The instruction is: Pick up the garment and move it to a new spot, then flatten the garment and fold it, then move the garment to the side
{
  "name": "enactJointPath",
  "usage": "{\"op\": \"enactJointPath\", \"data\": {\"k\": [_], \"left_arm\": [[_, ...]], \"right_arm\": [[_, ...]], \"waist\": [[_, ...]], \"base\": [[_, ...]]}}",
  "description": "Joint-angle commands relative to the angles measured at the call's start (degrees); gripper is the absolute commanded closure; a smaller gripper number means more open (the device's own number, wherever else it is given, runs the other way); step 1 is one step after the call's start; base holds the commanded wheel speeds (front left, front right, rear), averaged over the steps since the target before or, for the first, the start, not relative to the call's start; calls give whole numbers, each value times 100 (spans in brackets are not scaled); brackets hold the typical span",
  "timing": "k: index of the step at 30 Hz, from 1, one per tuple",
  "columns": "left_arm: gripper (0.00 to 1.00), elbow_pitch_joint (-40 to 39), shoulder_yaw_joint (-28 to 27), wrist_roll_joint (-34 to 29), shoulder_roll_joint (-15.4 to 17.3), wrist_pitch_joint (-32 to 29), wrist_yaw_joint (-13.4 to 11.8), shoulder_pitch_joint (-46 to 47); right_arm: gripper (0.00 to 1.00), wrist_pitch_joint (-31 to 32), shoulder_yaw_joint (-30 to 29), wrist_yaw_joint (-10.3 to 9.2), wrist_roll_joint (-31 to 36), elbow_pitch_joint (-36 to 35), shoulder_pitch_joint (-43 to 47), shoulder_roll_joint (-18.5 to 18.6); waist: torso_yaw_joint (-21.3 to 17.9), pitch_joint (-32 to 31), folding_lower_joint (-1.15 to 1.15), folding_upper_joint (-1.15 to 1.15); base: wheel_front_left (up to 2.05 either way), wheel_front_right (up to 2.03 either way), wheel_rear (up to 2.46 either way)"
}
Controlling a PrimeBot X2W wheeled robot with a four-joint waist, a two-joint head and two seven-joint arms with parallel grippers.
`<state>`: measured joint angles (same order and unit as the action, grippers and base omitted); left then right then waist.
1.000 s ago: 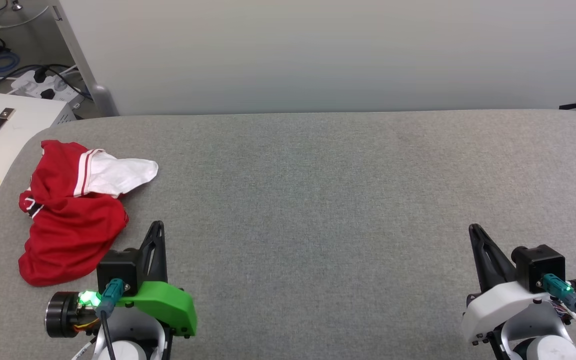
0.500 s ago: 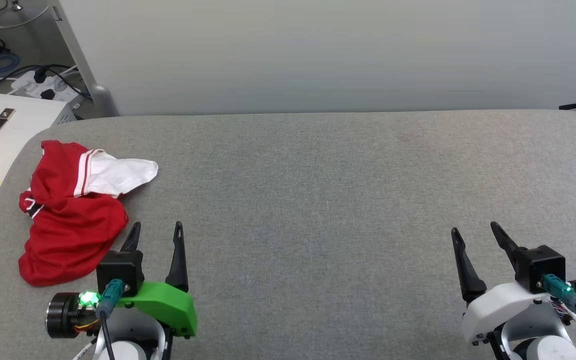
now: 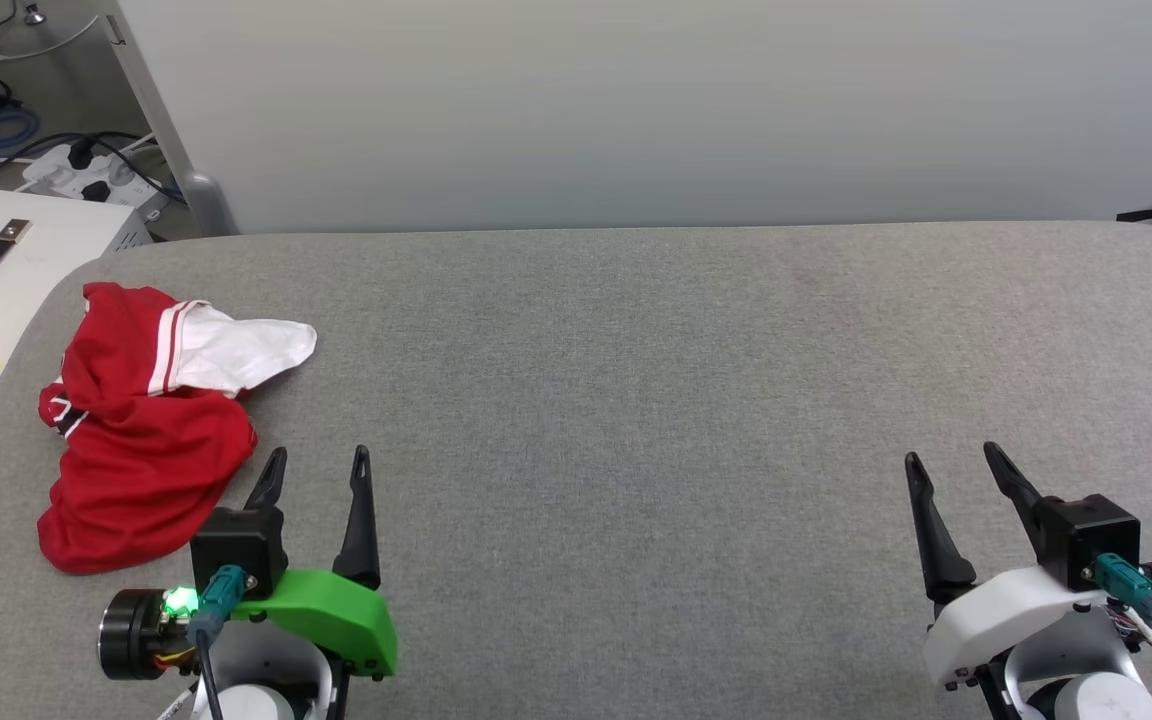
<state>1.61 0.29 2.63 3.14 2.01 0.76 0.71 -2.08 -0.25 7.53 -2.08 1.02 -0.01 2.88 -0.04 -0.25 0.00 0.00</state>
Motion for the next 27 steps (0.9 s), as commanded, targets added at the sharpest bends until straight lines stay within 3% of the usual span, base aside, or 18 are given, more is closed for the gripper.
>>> {"op": "enactJointPath", "data": {"k": [1, 27], "left_arm": [[0, 34, 13, 73, -4, 53, 34, -59], [0, 63, 45, 381, -10, 363, 196, -90]], "right_arm": [[0, -62, -10, -1, -56, 27, 43, 0], [0, -367, 28, -2, -352, -98, 49, 0]], "waist": [[0, 0, 0, 0], [1, 73, 0, 0]], "base": [[0, 0, 0], [0, 0, 0]]}}
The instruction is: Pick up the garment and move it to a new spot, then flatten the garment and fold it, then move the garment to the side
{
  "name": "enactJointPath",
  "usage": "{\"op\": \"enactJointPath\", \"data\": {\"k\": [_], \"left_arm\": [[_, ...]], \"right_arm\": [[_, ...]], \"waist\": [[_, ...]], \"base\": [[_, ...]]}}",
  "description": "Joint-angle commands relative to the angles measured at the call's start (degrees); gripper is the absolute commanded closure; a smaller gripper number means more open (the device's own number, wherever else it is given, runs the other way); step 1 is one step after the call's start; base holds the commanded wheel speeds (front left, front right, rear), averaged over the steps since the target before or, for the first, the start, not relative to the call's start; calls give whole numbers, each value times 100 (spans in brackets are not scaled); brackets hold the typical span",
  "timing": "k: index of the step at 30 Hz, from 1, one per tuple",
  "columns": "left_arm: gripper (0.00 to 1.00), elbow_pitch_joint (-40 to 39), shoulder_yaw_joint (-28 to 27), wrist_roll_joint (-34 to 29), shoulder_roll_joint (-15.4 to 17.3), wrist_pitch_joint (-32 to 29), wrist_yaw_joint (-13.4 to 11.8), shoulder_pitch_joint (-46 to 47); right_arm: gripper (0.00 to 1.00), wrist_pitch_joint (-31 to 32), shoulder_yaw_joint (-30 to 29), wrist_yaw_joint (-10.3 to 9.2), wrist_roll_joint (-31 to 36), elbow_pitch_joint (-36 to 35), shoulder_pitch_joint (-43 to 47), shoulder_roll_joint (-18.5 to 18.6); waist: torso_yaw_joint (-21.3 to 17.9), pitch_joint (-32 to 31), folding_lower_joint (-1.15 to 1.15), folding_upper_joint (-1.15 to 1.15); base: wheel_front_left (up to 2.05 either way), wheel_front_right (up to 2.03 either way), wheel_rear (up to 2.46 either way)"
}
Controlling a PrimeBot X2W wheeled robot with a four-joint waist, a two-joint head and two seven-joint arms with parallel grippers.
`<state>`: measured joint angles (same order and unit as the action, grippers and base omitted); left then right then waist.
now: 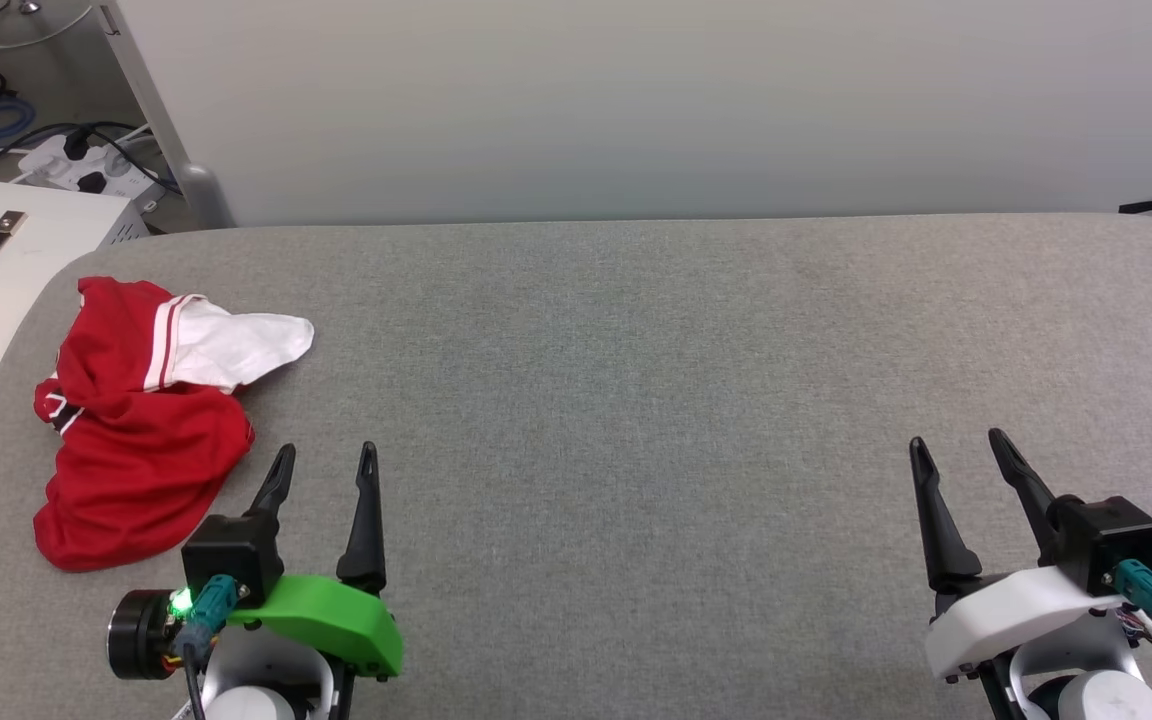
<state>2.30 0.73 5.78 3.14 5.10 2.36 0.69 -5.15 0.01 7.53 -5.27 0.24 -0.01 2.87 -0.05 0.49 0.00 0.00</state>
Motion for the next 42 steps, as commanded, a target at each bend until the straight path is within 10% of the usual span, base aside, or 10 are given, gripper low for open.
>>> {"op": "enactJointPath", "data": {"k": [1, 42], "left_arm": [[0, -7, 2, 92, -10, 66, 44, -92], [0, 523, 137, 498, -18, 552, 272, -140]], "right_arm": [[0, -74, 2, -2, -35, -16, 52, 1], [0, -554, 33, -3, -345, 357, 95, 1]], "waist": [[3, -1, 0, 0], [9, 77, 0, 0]], "base": [[0, 0, 0], [0, 0, 0]]}}
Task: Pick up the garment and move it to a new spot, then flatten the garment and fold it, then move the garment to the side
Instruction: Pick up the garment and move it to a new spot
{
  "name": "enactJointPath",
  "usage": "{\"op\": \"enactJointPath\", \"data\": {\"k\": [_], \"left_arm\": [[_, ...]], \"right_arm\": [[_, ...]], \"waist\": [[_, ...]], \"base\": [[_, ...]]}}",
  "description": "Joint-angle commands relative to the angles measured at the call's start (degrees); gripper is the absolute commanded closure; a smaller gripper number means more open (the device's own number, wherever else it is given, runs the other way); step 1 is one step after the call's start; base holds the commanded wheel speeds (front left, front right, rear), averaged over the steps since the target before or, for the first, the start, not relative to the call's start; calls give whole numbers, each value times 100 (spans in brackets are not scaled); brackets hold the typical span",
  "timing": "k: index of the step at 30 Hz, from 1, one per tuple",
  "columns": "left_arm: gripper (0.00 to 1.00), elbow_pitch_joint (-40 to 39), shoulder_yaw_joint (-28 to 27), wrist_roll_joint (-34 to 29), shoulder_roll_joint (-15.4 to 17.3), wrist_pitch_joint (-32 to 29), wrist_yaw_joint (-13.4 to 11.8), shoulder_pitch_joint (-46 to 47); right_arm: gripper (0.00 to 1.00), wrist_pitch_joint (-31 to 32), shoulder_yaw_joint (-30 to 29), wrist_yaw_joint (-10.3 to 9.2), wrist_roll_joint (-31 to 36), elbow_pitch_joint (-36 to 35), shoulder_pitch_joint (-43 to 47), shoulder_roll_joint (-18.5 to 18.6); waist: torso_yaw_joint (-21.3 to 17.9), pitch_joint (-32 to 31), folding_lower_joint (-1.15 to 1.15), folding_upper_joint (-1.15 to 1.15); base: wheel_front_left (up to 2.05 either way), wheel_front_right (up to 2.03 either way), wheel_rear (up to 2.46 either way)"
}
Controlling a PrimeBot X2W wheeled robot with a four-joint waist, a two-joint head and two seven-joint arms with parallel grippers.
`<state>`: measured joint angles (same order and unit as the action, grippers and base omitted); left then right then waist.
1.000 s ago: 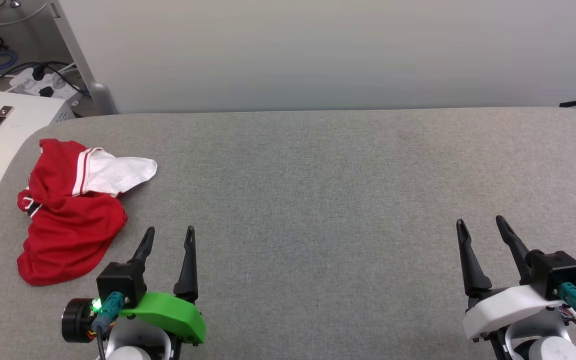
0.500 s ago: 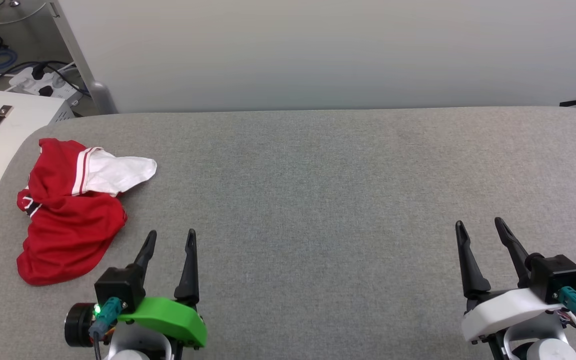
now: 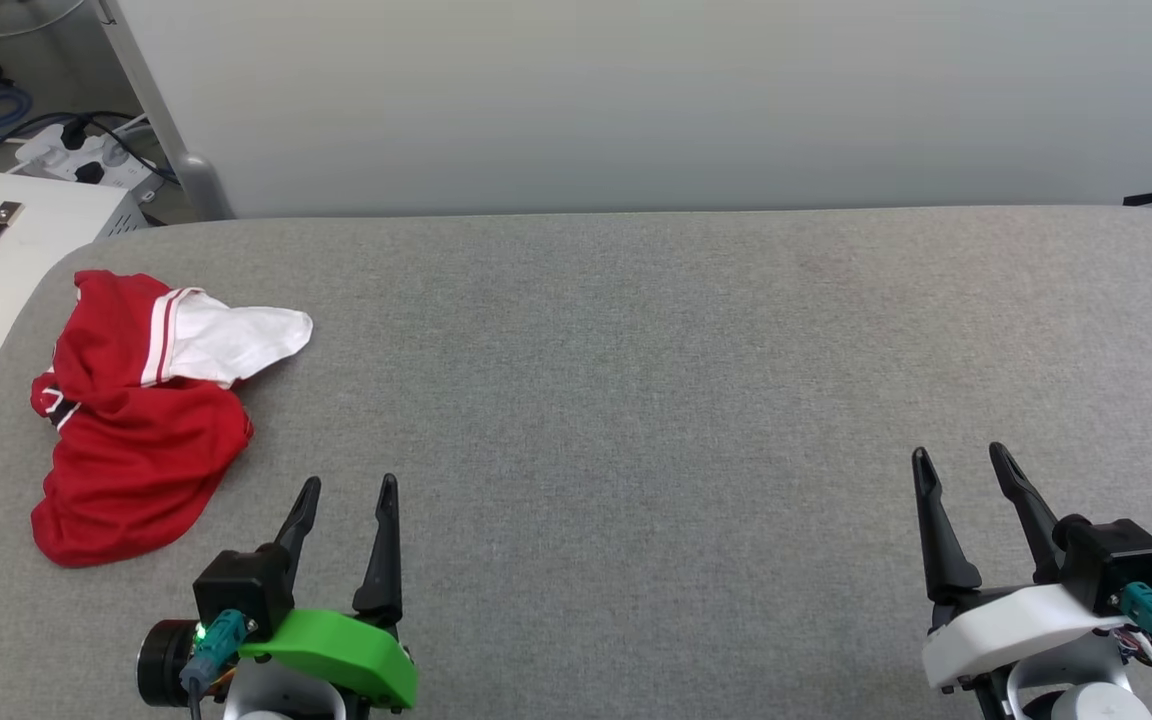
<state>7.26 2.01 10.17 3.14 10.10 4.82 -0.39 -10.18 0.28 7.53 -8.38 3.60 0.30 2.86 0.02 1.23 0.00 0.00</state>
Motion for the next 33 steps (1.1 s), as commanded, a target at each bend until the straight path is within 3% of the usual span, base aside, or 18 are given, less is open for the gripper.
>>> {"op": "enactJointPath", "data": {"k": [1, 13, 33], "left_arm": [[0, 30, 11, 70, -19, 63, 30, -33], [0, 166, 29, 274, -21, 205, 51, -24], [0, 210, 75, 452, -25, 444, 158, -109]], "right_arm": [[0, -61, 7, -3, -43, 27, 64, 2], [0, -201, 151, -3, -72, 73, 138, 2], [0, -437, 524, -4, -230, 116, 194, 1]], "waist": [[4, 6, 0, 0], [383, -45, 0, 0], [2153, -61, 0, 0]], "base": [[0, 0, 0], [0, 0, 0], [0, 0, 0]]}}
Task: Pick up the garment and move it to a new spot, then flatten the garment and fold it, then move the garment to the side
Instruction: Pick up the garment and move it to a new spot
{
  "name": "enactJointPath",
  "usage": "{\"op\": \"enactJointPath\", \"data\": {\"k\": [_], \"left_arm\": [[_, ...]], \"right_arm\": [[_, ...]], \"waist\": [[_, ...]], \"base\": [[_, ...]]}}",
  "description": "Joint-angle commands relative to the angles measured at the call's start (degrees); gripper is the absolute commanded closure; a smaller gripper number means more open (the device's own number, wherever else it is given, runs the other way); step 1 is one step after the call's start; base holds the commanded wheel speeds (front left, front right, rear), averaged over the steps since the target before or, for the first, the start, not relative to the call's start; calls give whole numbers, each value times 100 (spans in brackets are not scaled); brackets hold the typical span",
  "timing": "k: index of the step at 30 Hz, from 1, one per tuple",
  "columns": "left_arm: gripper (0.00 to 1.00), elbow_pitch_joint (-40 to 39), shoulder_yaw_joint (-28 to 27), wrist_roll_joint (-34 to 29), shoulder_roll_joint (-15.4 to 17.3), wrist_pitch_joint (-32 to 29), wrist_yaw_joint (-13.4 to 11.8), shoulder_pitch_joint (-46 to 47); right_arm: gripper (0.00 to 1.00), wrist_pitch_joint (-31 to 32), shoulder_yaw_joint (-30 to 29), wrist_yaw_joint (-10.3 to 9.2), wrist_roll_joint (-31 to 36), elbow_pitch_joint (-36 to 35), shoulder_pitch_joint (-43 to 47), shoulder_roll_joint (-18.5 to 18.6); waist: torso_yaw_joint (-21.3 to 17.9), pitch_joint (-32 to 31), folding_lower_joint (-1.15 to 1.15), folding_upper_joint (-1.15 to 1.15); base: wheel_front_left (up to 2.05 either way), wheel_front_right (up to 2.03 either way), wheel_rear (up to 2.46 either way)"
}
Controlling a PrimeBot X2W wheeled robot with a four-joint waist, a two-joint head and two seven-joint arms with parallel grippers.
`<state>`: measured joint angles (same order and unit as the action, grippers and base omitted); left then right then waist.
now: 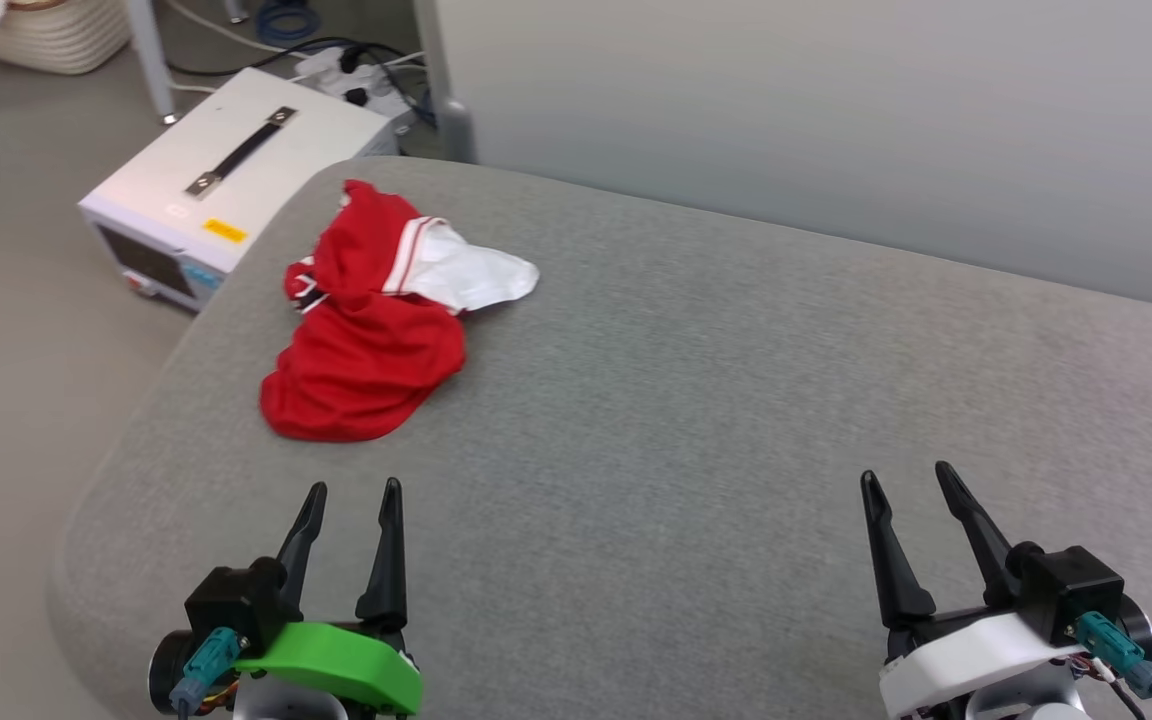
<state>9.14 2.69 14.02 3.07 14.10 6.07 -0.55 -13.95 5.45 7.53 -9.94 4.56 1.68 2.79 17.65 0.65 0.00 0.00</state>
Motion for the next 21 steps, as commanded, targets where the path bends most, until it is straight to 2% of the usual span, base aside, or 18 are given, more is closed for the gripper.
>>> {"op": "enactJointPath", "data": {"k": [1, 2, 8, 21], "left_arm": [[0, 26, 9, 72, -19, 54, 37, -99], [0, 36, 13, 97, -19, 90, 48, -116], [0, 32, 42, 103, -19, 90, 61, -123], [0, 7, 56, 120, -19, 90, 82, -172]], "right_arm": [[0, -70, 30, -4, -87, 27, 56, 9], [0, -105, 107, -4, -165, 29, 49, 9], [0, -105, 171, -4, -123, 64, 40, 9], [0, -105, 239, -4, -121, 120, 33, 9]], "waist": [[461, -5, 0, 0], [701, -6, 0, 0], [972, -21, 0, 0], [1087, -26, 0, 0]], "base": [[0, 0, 0], [0, 0, 0], [0, 0, 0], [0, 0, 0]]}}
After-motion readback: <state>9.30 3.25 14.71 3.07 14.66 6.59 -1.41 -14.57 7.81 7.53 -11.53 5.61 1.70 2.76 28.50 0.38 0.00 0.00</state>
